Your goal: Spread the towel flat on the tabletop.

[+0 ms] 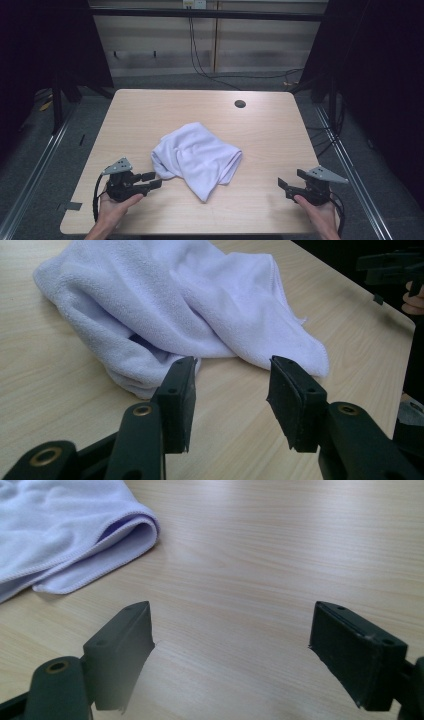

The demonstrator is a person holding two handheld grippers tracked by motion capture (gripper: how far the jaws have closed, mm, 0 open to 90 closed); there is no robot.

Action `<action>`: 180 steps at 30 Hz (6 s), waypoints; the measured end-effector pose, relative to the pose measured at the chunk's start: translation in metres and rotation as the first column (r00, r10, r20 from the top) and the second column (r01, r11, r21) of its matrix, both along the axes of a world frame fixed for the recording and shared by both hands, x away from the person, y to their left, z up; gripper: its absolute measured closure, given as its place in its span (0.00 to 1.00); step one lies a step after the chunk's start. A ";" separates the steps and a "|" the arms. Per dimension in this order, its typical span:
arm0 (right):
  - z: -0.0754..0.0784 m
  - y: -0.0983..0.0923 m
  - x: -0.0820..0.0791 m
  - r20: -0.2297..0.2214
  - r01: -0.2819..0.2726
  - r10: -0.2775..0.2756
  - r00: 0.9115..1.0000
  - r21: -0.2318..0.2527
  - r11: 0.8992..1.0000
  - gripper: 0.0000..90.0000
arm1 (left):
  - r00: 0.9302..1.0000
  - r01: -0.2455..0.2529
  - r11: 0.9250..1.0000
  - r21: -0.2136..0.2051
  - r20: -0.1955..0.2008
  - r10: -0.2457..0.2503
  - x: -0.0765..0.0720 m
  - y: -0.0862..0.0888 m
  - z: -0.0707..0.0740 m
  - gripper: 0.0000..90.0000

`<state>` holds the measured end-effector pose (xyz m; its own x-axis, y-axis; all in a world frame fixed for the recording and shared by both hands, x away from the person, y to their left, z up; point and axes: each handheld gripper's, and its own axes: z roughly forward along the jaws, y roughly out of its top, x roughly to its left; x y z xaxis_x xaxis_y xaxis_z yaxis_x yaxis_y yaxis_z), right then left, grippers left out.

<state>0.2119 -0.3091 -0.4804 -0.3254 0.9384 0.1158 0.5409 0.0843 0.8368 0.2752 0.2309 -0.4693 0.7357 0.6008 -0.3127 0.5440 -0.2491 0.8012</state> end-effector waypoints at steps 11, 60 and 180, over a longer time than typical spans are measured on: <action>-0.002 -0.007 0.004 -0.023 -0.076 0.079 0.997 0.104 0.992 0.28 | 1.000 -0.019 1.000 0.016 -0.025 0.020 0.001 -0.002 0.000 0.62; -0.004 0.068 0.021 -0.109 -0.377 0.377 0.920 0.018 0.926 0.61 | 0.928 0.373 0.918 0.134 -0.048 -0.370 0.000 -0.124 -0.007 0.80; 0.025 0.096 0.025 -0.021 -0.450 0.455 0.890 0.119 0.885 0.76 | 0.920 0.381 0.918 0.107 -0.144 -0.365 -0.004 -0.121 -0.026 0.95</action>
